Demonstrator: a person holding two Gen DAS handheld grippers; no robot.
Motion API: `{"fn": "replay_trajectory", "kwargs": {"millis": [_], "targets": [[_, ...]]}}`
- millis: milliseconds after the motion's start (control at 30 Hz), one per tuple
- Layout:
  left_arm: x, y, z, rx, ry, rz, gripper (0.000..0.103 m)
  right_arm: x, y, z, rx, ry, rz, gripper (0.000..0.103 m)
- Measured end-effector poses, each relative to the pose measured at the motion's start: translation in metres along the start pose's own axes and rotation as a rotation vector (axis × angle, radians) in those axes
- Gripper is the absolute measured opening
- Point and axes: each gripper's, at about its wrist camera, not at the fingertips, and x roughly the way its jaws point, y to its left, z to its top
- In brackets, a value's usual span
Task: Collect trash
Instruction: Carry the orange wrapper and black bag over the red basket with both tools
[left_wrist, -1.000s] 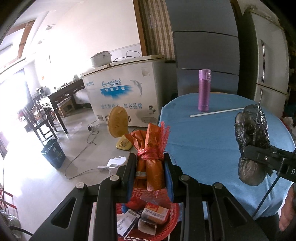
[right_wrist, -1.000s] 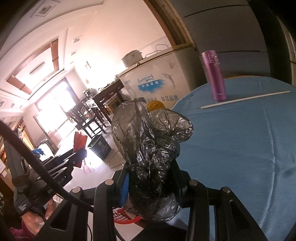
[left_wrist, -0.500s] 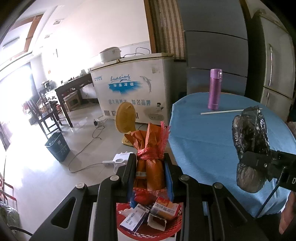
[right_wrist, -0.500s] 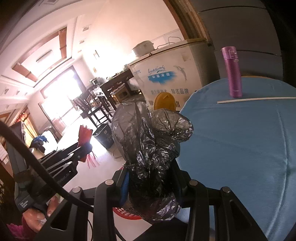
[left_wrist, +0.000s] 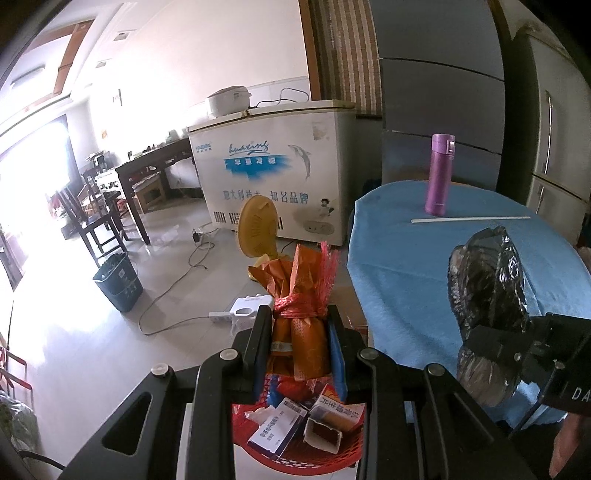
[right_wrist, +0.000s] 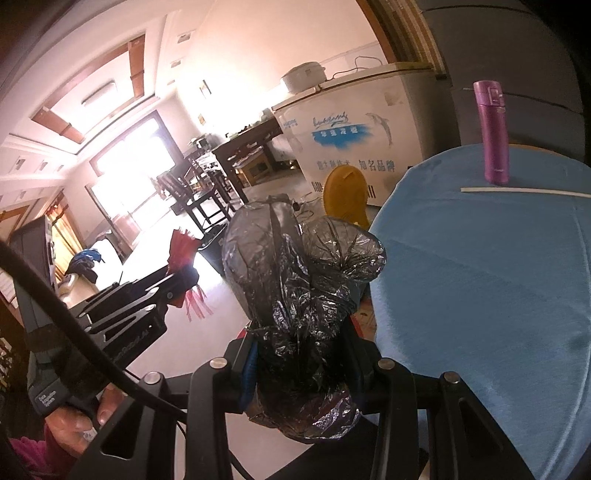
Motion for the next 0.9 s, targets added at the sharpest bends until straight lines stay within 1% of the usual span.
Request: {"fn": "replay_trajectory", "kwargs": {"millis": [633, 900], "targets": [[0.01, 0.003, -0.005, -0.014, 0.029, 0.019, 0.03, 0.031, 0.0, 0.01, -0.027, 0.048, 0.019, 0.042], [0.016, 0.004, -0.006, -0.017, 0.042, 0.021, 0.03, 0.038, -0.002, 0.008, -0.028, 0.061, 0.023, 0.043]]}}
